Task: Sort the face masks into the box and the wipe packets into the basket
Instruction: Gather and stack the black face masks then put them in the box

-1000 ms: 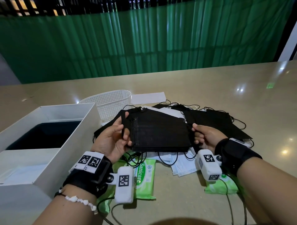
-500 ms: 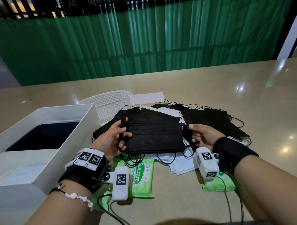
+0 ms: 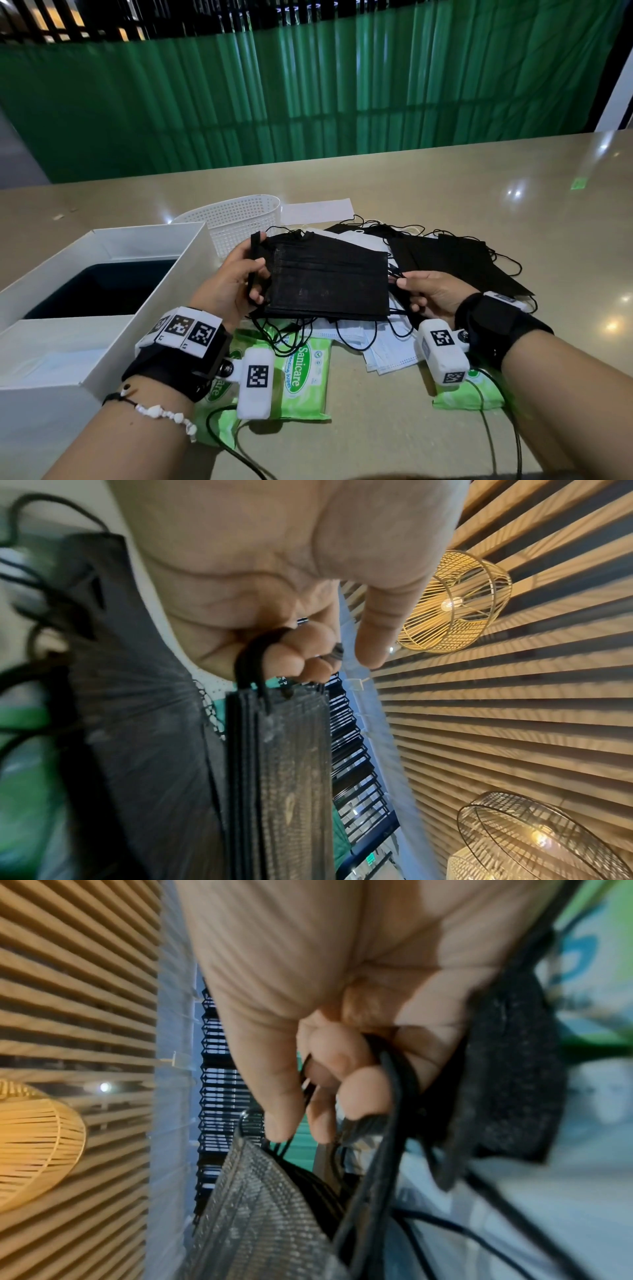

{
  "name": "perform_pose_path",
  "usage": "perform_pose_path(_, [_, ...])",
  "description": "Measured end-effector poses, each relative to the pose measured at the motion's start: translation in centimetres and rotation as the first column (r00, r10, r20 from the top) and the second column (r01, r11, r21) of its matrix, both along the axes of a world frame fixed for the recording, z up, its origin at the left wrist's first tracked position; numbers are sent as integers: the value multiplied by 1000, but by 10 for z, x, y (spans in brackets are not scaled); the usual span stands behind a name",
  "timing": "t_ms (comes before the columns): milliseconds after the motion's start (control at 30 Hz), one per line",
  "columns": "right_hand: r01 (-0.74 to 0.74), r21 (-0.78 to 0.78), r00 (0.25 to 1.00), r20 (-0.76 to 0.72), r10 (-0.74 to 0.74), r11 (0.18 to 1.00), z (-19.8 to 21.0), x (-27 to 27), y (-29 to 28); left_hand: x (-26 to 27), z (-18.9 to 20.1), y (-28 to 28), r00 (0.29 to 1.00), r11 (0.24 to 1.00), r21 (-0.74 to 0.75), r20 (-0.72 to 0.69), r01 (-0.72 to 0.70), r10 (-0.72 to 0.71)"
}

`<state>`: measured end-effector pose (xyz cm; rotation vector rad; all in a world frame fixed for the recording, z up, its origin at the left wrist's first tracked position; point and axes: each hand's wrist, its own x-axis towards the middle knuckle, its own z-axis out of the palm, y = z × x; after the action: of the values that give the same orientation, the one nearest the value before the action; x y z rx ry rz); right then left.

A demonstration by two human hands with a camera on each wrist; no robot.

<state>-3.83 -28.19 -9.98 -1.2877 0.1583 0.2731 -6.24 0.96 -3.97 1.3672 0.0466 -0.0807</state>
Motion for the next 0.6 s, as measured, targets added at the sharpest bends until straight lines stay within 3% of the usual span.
perform_pose_path(133, [-59, -124, 998, -7, 59, 991, 9, -4, 3, 1, 23, 4, 999, 998, 55, 37, 11, -13])
perform_pose_path(267, [-133, 77, 991, 37, 131, 988, 34, -4, 5, -1, 55, 18, 996, 1000, -4, 87, -17, 17])
perform_pose_path(367, [-227, 143, 966, 161, 203, 963, 64, -1, 17, -3, 82, 36, 992, 997, -64, 118, -37, 45])
perform_pose_path(500, [-211, 172, 957, 237, 168, 962, 102, 9, 46, -2, 125, 70, 981, 994, -3, 162, -110, 109])
perform_pose_path(600, [-199, 110, 938, 309, 157, 974, 123, 18, 76, -1, 150, 103, 980, 984, 82, 132, -161, 150])
